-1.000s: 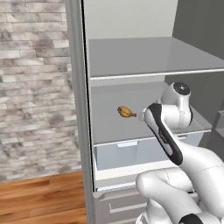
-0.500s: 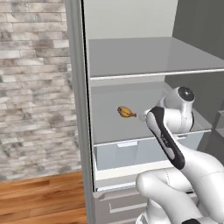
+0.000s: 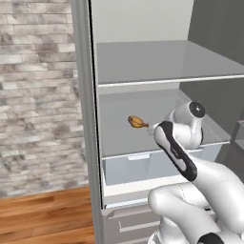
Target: Take the cheese, chicken drumstick, and avocado from the fridge and place them on the plate on the dining counter to create an appetizer plate.
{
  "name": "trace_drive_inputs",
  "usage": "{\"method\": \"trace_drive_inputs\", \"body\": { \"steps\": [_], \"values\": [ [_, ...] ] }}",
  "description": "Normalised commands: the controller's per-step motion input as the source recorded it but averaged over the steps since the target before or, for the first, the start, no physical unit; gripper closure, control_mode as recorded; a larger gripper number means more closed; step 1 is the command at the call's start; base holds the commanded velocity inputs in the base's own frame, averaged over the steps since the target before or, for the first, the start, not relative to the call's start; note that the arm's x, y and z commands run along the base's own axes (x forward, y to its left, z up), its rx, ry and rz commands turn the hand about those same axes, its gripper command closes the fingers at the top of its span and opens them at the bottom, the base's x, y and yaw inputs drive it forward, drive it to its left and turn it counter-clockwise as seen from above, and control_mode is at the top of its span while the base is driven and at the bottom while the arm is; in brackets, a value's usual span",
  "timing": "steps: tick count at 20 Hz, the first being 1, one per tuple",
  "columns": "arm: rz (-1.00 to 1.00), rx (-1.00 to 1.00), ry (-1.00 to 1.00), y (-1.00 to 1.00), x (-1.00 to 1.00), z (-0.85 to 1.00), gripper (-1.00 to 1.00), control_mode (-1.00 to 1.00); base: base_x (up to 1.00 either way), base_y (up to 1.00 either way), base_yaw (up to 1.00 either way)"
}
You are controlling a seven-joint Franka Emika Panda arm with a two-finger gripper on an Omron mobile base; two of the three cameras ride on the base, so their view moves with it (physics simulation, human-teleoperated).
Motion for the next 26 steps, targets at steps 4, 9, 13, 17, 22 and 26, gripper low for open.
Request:
{"method": "trace_drive_inputs", "body": {
  "steps": [4,9,13,17,22,26],
  "values": [
    [0.10,0.00,0.00,0.01,0.47,-0.02,-1.00,-1.00,0.00,0.00,0.00],
    [0.12,0.00,0.03,0.03,0.42,-0.06,-1.00,-1.00,0.00,0.00,0.00],
    [0.09,-0.01,0.03,0.13,0.45,-0.13,-1.00,-1.00,0.00,0.00,0.00],
    [0.06,-0.01,0.01,0.20,0.44,-0.13,-1.00,-1.00,0.00,0.00,0.00],
    [0.04,0.00,0.00,0.09,0.44,-0.16,-1.00,-1.00,0.00,0.00,0.00],
    [0.04,0.00,0.00,0.00,0.32,-0.30,-1.00,-1.00,0.00,0.00,0.00]
  ]
}}
